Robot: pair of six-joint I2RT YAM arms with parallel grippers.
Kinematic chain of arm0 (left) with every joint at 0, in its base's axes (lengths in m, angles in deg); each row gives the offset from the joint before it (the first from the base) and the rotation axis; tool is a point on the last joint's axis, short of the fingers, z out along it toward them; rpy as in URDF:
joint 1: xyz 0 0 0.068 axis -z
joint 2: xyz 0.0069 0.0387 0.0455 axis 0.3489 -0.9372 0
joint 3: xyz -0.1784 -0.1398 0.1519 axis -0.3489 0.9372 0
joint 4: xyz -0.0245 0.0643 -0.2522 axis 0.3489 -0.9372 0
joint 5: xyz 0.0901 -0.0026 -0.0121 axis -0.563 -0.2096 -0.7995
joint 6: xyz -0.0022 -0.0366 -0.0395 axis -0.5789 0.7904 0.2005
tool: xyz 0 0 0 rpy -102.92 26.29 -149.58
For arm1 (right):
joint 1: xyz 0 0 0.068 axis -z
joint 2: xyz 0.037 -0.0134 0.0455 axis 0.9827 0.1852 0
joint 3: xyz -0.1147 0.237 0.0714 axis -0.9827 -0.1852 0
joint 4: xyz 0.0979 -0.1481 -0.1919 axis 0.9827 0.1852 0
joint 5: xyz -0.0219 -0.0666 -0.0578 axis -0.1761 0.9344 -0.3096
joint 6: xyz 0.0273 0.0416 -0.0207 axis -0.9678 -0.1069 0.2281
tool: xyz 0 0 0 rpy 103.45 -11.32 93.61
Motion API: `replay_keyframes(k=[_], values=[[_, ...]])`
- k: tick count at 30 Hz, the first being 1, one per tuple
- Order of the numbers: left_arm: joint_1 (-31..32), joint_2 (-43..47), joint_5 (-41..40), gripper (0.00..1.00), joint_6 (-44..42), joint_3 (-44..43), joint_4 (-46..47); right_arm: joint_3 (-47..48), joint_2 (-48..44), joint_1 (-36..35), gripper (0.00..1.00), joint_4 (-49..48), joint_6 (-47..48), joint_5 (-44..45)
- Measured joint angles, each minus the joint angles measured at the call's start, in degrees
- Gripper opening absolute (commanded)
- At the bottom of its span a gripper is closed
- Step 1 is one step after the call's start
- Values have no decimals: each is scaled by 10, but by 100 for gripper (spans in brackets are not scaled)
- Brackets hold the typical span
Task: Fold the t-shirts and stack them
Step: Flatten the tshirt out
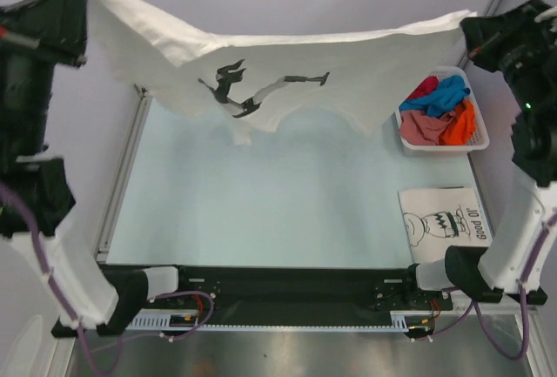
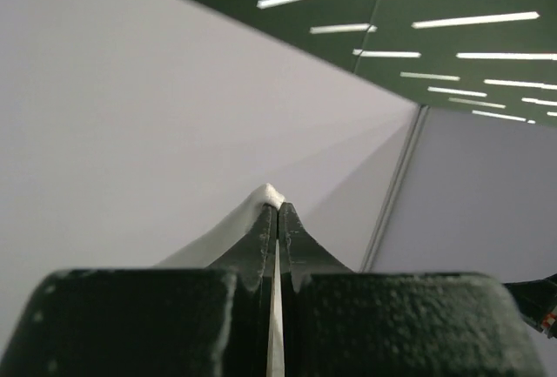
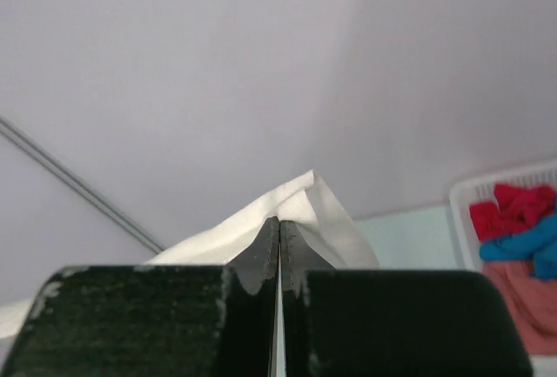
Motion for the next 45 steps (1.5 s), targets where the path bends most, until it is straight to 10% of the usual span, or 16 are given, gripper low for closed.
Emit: replay_keyframes(k=[13, 23, 33, 45], values=[[44, 247, -69, 0, -59, -39, 67, -30, -279, 0, 0, -103, -2, -28], [69, 292, -117, 1, -104, 377, 144, -603, -363, 0, 0, -309, -59, -61], [66, -8, -144, 0, -120, 695, 330, -925, -140, -14, 0, -592, -70, -13], [35, -472, -76, 0, -65, 504, 408, -761, 216, -3, 0, -691, -7, -10]])
